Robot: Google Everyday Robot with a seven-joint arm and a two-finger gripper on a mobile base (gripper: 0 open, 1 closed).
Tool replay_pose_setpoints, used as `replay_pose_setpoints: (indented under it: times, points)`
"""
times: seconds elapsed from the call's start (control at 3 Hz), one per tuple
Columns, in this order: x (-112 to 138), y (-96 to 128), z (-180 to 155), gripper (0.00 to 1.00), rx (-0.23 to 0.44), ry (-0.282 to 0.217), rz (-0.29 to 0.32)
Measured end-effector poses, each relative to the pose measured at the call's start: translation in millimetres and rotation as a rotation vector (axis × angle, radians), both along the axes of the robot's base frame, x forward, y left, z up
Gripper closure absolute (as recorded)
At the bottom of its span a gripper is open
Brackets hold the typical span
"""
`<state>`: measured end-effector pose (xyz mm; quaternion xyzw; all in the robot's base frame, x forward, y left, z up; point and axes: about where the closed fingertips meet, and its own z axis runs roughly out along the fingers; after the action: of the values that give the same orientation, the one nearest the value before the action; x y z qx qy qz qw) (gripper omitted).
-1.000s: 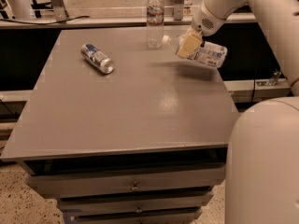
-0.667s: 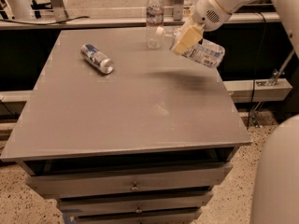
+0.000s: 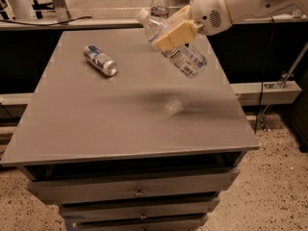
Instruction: Place blue plastic bottle upright
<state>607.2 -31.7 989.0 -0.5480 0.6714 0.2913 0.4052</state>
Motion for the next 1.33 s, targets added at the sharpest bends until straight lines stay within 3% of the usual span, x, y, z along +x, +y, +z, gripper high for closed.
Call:
replay_pose_setpoints:
  times: [0.33,1.0,1.33]
  points:
    - [-11.2,34.3,22.4,1.0,0.171,-0.038,0.01]
    - [-11.2,43.4,28.8,1.0,0.198,-0.046,0.011]
    - [-12.6,49.7,33.7,1.0,0.251,-0.094,0.004]
